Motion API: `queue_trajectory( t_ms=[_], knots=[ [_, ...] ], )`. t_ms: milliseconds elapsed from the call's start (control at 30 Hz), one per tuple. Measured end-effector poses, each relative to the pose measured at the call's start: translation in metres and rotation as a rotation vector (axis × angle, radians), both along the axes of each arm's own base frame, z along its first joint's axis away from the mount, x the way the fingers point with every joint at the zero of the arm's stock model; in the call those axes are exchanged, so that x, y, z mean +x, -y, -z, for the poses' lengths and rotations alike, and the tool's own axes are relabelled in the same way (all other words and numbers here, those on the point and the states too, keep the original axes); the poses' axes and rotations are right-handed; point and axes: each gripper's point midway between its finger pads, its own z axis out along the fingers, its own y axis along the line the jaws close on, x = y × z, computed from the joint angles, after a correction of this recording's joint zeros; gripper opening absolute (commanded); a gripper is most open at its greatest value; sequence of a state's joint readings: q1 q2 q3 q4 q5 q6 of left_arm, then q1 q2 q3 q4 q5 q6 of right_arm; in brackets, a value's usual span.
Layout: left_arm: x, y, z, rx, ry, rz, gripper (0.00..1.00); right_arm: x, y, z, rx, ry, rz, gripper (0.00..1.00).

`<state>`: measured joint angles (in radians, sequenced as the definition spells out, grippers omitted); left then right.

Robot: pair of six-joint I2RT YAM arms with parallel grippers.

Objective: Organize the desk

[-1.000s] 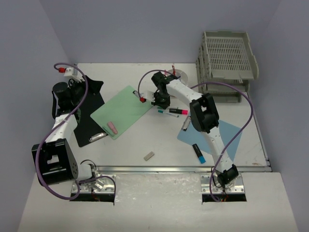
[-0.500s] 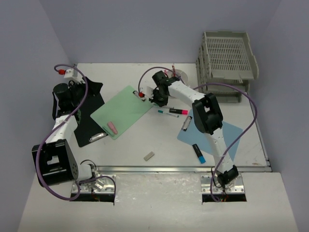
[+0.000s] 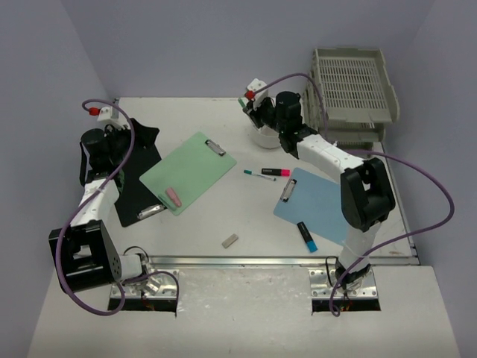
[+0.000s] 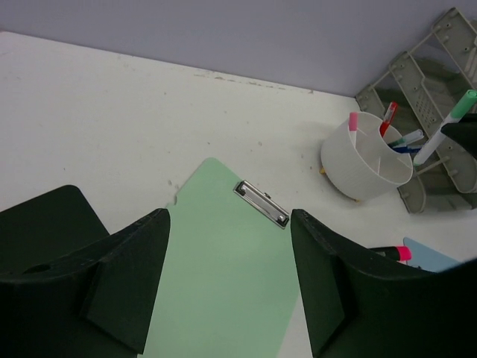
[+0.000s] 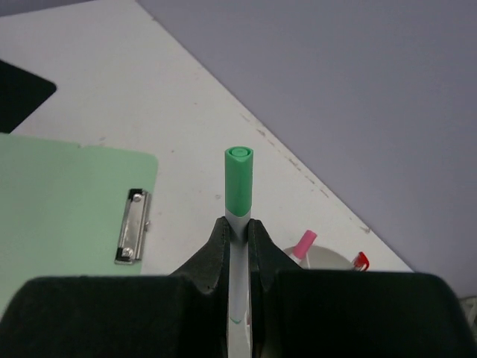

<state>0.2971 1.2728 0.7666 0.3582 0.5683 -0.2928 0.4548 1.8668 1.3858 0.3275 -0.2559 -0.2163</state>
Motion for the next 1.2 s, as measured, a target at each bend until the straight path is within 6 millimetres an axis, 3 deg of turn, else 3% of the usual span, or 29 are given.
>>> queue_trajectory(
  t_ms=[100, 133, 167, 500, 933, 1100, 1200],
  knots=[
    [0.0, 0.0, -0.002, 0.0, 0.003, -0.004, 0.79, 0.013, 0.008, -0.001, 0.063, 0.039, 0.067, 0.0],
    [0.0, -0.001, -0.001, 0.001, 0.002, -0.006, 0.94, 0.017, 0.008, 0.0, 0.081, 0.043, 0.08, 0.0],
    [0.0, -0.001, -0.001, 0.001, 0.001, -0.007, 0.99, 0.02, 0.008, 0.001, 0.097, 0.047, 0.092, 0.0],
    [0.0, -0.005, 0.003, 0.001, -0.018, -0.035, 1.0, 0.049, 0.022, 0.018, 0.186, 0.072, 0.253, 0.0],
    [0.0, -0.007, 0.006, 0.015, -0.023, -0.041, 1.0, 0.065, 0.035, 0.039, 0.202, 0.093, 0.357, 0.0],
    [0.002, -0.008, 0.012, 0.015, -0.037, -0.041, 1.0, 0.065, 0.04, 0.051, 0.189, 0.077, 0.379, 0.07],
    [0.002, -0.008, 0.013, 0.015, -0.041, -0.041, 1.0, 0.066, 0.042, 0.058, 0.184, 0.066, 0.386, 0.25]
  ],
)
